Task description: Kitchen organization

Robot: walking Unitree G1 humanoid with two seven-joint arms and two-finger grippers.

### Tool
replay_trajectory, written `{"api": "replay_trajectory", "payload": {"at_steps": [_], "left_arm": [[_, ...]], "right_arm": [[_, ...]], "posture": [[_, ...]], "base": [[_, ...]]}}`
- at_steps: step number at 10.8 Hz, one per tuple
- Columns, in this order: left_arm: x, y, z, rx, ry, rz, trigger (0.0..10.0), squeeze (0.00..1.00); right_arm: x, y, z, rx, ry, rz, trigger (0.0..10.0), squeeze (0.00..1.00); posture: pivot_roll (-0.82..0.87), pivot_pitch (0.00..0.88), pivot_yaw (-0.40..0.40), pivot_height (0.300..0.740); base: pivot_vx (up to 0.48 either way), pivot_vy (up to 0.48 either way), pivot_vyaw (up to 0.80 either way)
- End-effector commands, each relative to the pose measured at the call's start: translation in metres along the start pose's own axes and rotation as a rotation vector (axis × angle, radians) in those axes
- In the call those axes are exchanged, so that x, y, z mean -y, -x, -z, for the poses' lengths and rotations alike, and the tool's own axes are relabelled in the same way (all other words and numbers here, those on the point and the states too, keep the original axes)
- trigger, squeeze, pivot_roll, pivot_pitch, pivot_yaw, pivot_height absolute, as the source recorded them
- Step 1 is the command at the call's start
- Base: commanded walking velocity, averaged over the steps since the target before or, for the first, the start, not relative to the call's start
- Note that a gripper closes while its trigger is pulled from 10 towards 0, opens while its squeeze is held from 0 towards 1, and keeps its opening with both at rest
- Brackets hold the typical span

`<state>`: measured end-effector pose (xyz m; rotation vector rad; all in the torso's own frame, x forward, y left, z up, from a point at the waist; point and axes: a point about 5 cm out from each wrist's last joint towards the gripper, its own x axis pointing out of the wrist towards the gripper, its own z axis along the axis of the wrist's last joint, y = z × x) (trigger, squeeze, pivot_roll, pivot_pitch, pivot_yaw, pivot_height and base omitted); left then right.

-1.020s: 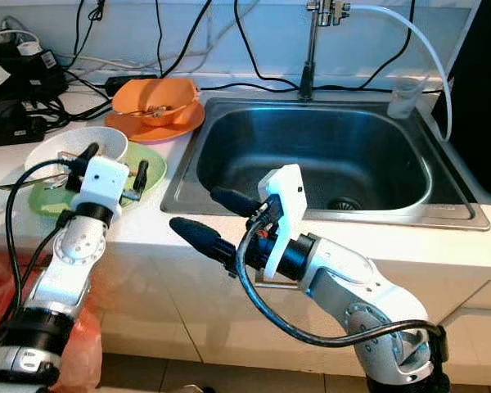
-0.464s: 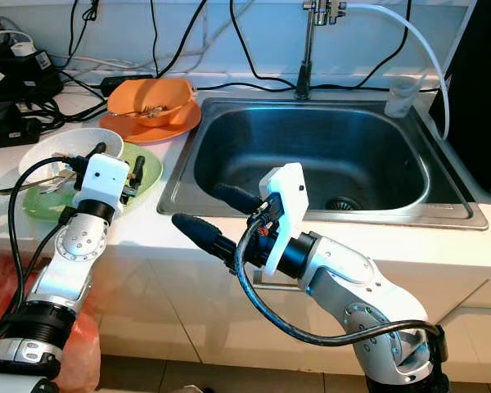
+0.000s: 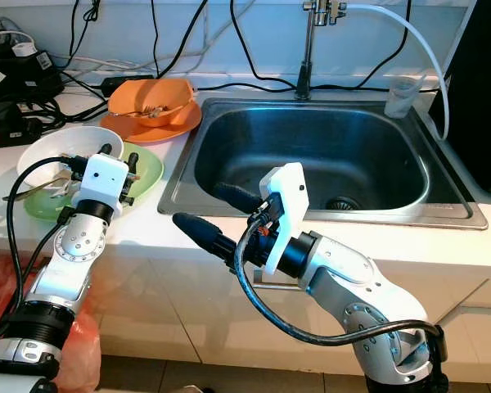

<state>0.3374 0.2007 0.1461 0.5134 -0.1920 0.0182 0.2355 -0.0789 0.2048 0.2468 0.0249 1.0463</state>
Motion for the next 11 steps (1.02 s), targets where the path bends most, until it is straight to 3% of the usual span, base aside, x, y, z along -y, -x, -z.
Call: {"api": "replay_trajectory", "payload": {"at_steps": [1,7,11], "left_arm": [[-0.003,-0.002,-0.002,0.010,-0.021,-0.010,0.0,0.00],[-0.016,-0.006,-0.020,0.116,-0.059,-0.087,0.0,0.00],[-0.018,-0.012,-0.048,0.240,-0.080,-0.112,0.0,0.00]], "right_arm": [[0.001,-0.002,-0.001,0.006,0.009,0.006,10.0,0.00],[0.002,-0.003,0.000,0.005,0.014,0.005,10.0,0.00],[0.005,-0.003,0.000,0.005,0.023,0.010,10.0,0.00]], "posture": [[-0.05,0.000,0.067,0.740],[-0.04,0.000,0.063,0.740],[-0.05,0.000,0.062,0.740]], "base": [[0.000,0.000,0.00],[0.000,0.000,0.00],[0.000,0.000,0.00]]}}
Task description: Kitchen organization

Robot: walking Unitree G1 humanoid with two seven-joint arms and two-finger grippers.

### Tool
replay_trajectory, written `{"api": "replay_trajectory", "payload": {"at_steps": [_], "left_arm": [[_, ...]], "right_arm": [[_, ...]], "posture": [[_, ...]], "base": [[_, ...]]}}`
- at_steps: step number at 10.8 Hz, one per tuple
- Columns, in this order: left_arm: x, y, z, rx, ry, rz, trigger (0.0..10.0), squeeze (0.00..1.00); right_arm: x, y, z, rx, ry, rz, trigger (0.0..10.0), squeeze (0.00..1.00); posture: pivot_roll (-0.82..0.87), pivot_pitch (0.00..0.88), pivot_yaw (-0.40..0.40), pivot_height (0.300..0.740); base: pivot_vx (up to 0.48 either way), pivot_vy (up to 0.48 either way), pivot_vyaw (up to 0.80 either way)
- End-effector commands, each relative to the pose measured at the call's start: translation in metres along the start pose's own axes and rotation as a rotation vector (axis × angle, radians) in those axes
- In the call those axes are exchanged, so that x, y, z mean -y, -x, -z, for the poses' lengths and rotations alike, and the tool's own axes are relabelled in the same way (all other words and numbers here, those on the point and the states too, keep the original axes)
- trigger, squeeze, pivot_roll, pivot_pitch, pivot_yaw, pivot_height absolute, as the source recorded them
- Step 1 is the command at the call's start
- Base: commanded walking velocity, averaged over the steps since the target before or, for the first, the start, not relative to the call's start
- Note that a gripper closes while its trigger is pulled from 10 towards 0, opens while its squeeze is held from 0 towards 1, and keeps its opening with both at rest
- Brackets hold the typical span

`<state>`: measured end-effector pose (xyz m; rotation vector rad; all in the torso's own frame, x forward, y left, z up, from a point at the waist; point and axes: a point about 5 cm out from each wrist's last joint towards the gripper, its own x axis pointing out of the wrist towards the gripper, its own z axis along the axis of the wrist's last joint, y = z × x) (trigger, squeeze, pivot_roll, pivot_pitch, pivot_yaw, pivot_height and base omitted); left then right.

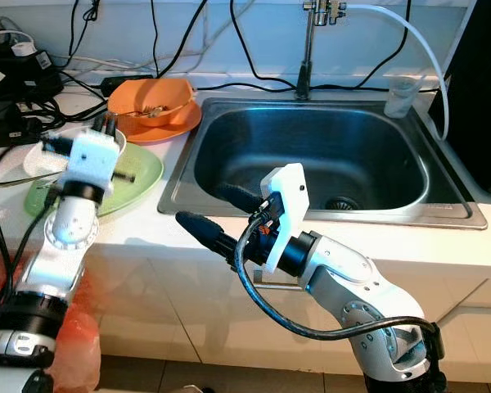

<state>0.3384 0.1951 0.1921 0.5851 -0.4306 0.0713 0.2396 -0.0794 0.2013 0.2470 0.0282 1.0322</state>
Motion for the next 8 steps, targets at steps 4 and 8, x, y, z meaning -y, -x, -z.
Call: {"api": "replay_trajectory", "payload": {"at_steps": [4,8], "left_arm": [[-0.004,-0.012,-0.025,0.108,-0.027,-0.035,0.0,0.00],[0.027,-0.025,-0.046,0.141,0.198,0.067,0.0,0.00]], "right_arm": [[0.004,-0.003,-0.005,0.011,0.036,0.003,10.0,0.00],[0.024,0.009,-0.009,-0.016,0.146,0.196,10.0,0.00]], "posture": [[-0.05,0.000,0.059,0.740],[-0.08,0.000,0.073,0.740]], "base": [[0.000,0.000,0.00],[0.000,0.000,0.00]]}}
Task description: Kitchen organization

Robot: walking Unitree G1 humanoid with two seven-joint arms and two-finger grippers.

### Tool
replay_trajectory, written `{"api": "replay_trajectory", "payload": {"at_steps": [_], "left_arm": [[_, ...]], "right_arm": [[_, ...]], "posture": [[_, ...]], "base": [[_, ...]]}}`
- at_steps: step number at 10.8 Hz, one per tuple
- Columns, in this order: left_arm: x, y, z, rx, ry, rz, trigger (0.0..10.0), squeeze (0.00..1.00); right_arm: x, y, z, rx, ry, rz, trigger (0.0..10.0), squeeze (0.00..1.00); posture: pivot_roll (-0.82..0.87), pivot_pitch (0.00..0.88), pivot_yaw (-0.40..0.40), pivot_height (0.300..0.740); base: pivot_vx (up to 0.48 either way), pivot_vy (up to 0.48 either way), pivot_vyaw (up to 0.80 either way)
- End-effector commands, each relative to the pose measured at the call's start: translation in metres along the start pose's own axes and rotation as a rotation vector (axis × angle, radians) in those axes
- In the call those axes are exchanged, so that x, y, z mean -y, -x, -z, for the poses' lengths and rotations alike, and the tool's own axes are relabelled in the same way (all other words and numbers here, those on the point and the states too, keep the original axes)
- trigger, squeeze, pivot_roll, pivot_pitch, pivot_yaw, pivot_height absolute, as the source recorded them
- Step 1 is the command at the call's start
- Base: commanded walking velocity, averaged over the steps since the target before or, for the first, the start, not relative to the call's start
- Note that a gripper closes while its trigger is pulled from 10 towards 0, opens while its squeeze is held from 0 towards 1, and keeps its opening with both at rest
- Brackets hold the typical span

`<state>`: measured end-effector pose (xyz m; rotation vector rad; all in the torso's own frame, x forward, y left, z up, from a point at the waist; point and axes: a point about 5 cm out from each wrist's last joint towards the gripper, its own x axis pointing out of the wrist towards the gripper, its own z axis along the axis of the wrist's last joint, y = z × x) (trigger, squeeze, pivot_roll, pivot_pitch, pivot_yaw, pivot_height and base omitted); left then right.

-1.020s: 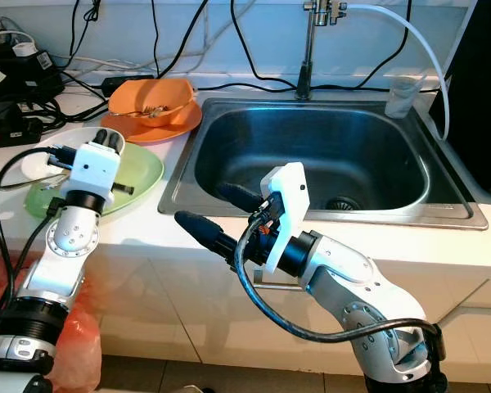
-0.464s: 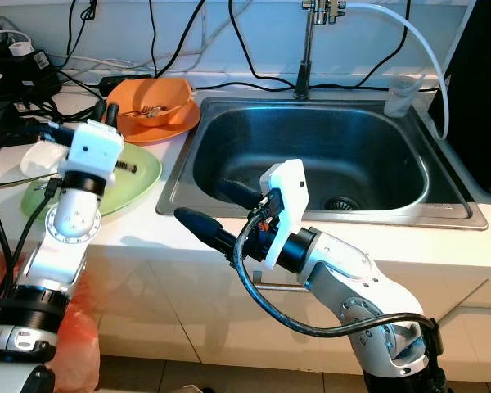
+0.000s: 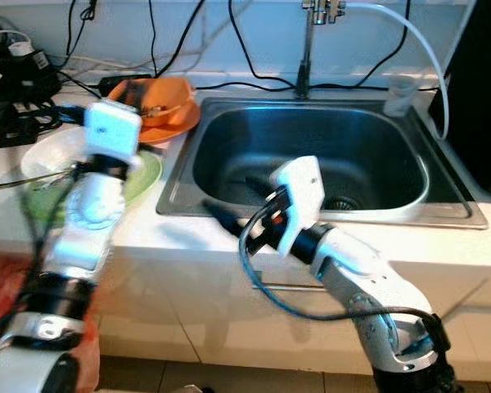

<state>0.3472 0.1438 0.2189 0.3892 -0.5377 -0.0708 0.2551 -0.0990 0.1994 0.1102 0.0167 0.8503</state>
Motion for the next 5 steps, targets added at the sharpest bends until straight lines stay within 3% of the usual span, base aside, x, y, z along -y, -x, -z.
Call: {"api": "replay_trajectory", "payload": {"at_steps": [1,5], "left_arm": [[0.008,-0.006,-0.003,0.002,0.050,0.035,0.0,0.00],[0.048,-0.007,0.007,-0.079,0.232,0.151,0.3,0.00]], "right_arm": [[0.006,0.002,-0.007,0.022,0.038,0.049,10.0,0.00],[0.017,0.009,-0.004,-0.050,0.147,0.197,10.0,0.00]], "posture": [[-0.09,0.000,0.078,0.740],[-0.14,0.000,0.097,0.740]], "base": [[0.000,0.000,0.00],[0.000,0.000,0.00]]}}
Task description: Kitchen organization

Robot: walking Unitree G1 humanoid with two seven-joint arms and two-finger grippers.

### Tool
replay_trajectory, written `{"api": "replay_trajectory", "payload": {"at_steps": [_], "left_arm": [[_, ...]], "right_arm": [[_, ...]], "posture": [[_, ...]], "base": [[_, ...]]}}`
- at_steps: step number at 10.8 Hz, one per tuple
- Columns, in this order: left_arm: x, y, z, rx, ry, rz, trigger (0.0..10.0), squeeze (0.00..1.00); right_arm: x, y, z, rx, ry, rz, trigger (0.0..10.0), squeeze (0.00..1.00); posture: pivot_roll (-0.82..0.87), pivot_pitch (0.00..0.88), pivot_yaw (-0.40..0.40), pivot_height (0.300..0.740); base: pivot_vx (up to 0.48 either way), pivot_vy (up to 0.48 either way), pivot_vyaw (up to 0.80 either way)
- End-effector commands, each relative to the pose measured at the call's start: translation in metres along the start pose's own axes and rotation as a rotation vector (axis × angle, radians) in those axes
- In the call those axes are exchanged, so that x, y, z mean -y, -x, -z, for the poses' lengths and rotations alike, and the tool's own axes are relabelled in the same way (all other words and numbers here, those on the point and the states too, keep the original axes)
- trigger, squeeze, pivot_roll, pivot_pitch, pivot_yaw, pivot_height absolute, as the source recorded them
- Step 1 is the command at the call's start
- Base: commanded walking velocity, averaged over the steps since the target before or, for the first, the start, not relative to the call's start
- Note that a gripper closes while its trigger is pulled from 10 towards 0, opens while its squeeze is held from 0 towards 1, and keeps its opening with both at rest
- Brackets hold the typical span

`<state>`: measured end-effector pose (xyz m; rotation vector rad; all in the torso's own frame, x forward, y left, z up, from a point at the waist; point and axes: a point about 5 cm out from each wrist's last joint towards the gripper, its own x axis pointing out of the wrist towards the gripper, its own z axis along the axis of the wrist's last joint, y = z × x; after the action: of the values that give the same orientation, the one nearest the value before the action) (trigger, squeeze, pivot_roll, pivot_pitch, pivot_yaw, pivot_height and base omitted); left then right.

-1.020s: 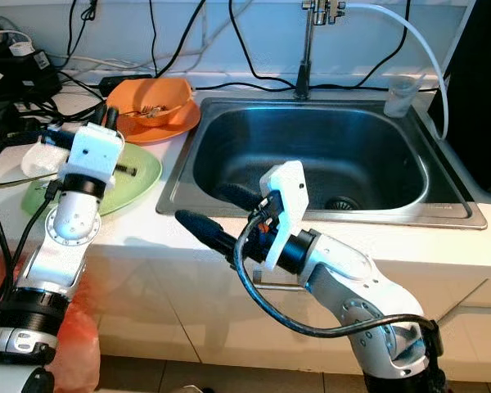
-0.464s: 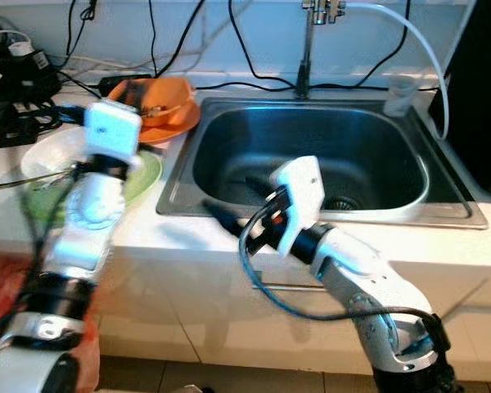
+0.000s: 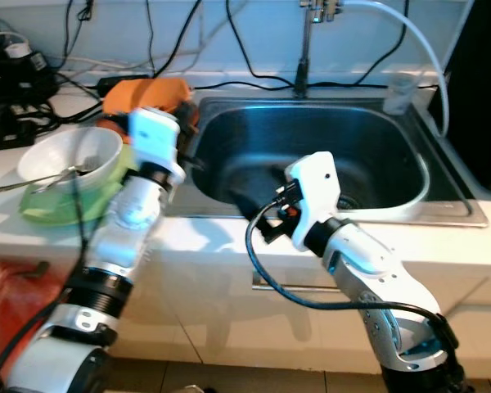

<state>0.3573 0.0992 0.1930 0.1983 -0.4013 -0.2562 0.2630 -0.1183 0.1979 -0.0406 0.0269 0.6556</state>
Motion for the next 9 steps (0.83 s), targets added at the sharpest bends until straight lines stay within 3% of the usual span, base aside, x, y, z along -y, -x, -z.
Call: {"api": "replay_trajectory", "payload": {"at_steps": [1,3,5,6,8,9], "left_arm": [[0.003,-0.004,-0.002,0.013,0.013,0.027,0.2,0.00],[0.029,-0.009,0.001,0.012,0.076,0.097,1.2,0.00],[0.040,-0.012,0.006,-0.011,0.101,0.136,1.6,0.00],[0.042,-0.014,0.010,-0.034,0.097,0.150,2.4,0.00],[0.041,-0.019,0.020,-0.117,0.125,0.139,4.6,0.00],[0.039,-0.019,0.028,-0.178,0.143,0.121,6.4,0.00]], "right_arm": [[0.002,0.002,-0.001,-0.016,0.019,0.032,10.0,0.00],[0.005,0.011,0.001,-0.051,0.046,0.077,10.0,0.00],[0.004,0.015,0.002,-0.075,0.045,0.098,10.0,0.00],[0.002,0.017,0.003,-0.081,0.040,0.104,10.0,0.00],[-0.002,0.017,0.004,-0.091,0.025,0.103,10.0,0.00],[-0.004,0.017,0.004,-0.098,0.017,0.098,10.0,0.00]], "posture": [[-0.15,0.000,0.100,0.740],[-0.19,0.000,0.111,0.740],[-0.21,0.000,0.117,0.740],[-0.22,0.000,0.120,0.740],[-0.22,0.000,0.125,0.740],[-0.22,0.000,0.124,0.740]], "base": [[0.000,0.000,0.00],[0.000,0.000,0.00],[0.000,0.000,0.00],[0.000,0.000,0.00],[0.000,0.000,0.00],[0.000,0.000,0.00]]}}
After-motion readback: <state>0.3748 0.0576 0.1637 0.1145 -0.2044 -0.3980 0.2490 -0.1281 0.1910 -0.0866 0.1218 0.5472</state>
